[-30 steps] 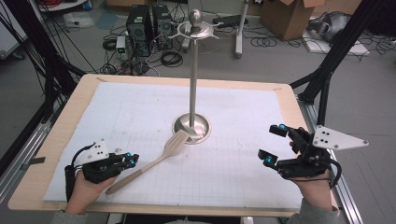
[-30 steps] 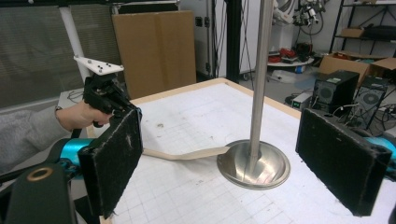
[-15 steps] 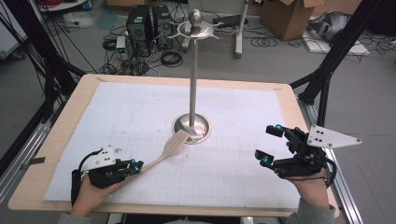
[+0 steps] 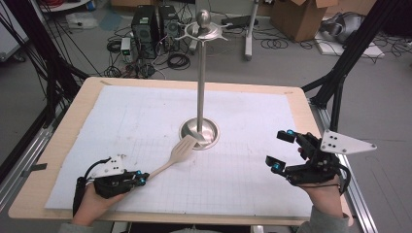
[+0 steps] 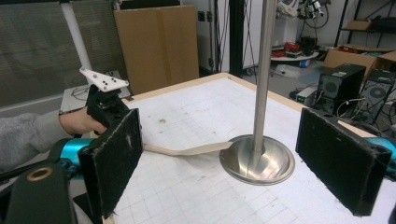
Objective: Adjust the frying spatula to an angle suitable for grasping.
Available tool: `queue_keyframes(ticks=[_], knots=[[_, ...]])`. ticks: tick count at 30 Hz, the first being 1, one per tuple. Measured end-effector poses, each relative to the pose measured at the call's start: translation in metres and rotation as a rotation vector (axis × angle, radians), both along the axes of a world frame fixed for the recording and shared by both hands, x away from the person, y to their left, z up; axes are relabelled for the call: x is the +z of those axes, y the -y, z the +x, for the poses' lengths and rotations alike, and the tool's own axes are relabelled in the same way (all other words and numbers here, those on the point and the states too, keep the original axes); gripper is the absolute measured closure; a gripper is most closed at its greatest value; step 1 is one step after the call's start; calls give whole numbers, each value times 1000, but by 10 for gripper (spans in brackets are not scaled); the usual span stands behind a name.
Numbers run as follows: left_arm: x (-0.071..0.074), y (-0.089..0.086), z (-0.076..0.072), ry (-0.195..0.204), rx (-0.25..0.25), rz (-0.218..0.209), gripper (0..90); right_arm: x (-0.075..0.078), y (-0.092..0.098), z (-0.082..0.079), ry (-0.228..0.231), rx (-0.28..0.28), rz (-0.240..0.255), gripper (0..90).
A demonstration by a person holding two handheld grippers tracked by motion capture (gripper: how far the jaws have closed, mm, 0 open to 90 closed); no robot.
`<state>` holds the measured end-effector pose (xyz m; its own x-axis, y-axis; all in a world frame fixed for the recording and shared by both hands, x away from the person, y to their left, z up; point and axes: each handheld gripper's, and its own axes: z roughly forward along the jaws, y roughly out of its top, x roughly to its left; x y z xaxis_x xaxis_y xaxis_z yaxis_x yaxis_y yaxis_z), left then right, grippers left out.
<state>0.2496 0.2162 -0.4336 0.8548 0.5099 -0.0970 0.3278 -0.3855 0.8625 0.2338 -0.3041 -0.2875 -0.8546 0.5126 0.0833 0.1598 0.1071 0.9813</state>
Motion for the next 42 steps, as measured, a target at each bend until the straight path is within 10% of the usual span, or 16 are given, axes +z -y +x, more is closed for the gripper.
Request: queue_keyframes(ticks=[42], knots=[[-6, 7, 2, -30, -11, 143, 898, 0, 0, 0, -9, 28, 15, 137]])
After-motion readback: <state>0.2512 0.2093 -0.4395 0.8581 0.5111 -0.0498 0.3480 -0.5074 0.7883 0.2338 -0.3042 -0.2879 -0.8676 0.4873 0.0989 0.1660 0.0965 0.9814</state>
